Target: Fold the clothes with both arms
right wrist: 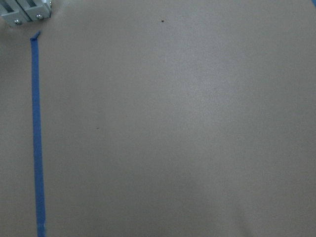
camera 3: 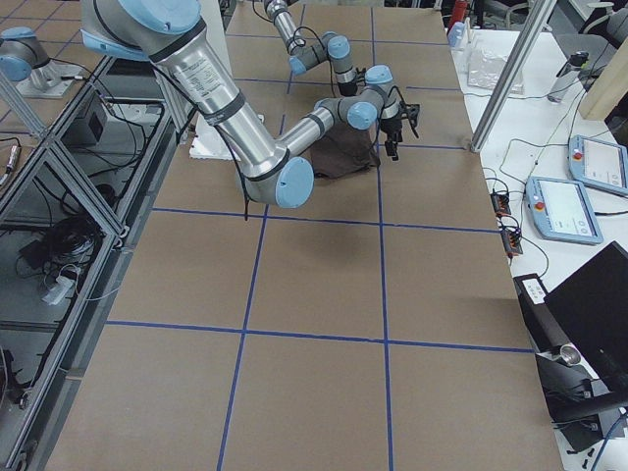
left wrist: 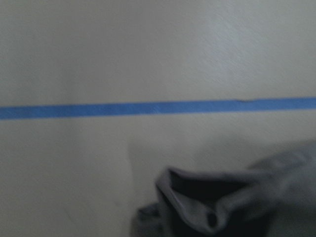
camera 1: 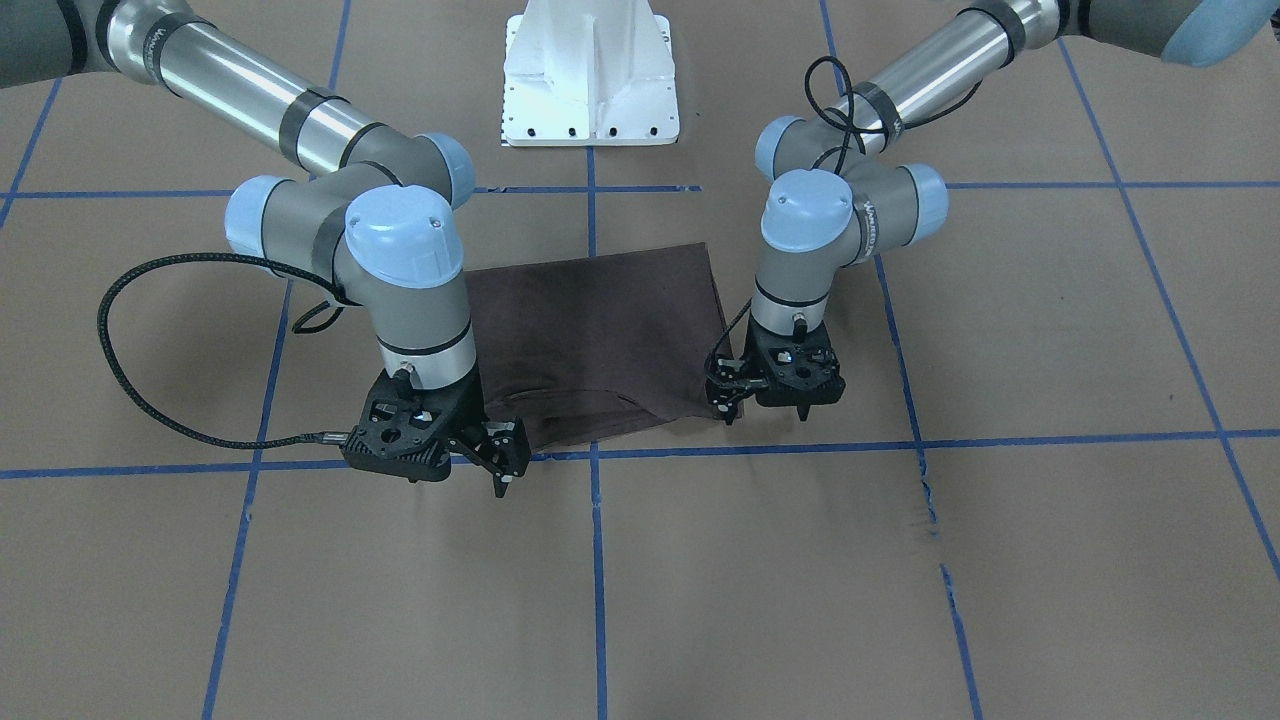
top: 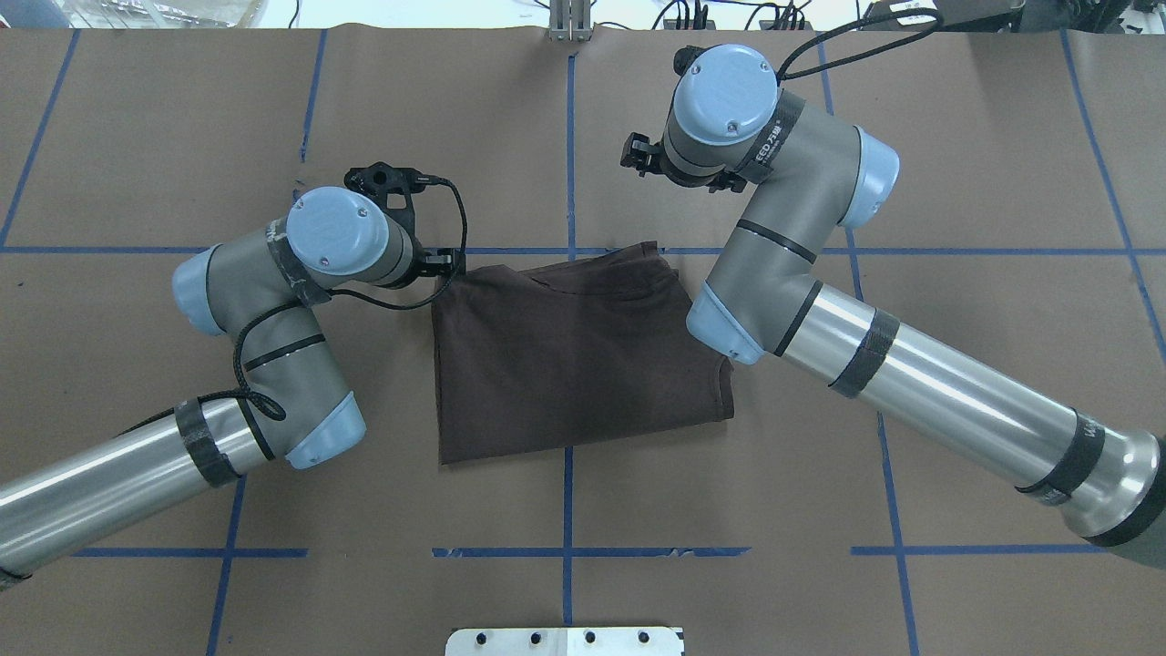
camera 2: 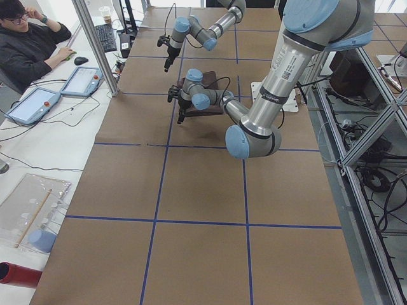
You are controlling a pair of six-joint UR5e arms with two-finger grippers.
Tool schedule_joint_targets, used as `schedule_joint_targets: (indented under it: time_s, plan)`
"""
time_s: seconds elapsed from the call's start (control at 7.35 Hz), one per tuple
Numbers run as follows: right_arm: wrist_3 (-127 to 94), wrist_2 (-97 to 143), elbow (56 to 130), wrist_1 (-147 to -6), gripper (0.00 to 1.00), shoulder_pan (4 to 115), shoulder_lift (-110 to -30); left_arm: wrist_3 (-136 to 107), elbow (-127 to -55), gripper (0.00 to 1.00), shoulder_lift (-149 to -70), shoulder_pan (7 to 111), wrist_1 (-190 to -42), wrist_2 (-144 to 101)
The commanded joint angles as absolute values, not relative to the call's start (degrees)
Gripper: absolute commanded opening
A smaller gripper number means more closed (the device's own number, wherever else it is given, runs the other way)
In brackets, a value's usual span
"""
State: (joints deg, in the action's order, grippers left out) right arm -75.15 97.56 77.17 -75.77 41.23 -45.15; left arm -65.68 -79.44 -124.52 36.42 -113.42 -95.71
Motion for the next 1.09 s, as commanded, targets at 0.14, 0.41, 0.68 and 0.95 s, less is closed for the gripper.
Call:
schedule_joint_targets:
  time_s: [0.14,0.41,0.68,0.95]
  plan:
    - [-74.97,97.65,77.26,-75.76,1.0,41.13,-45.35,-58.9,-74.97,1.0,-124.89,41.74,-118.37,-96.15]
    - [-72.35,100.61,77.6,-76.11,1.0,41.74,-45.35,-57.31,-77.15,1.0,-124.81,42.97,-118.74,-99.38]
    - [-67.1,106.05,84.42,-77.07,1.0,44.89,-51.46,-55.46,-85.56,1.0,-121.75,43.33,-117.78,-101.25]
    - [-54.48,110.73,98.71,-89.4,1.0,49.72,-59.37,-50.93,-95.48,1.0,-115.78,45.34,-114.37,-105.8]
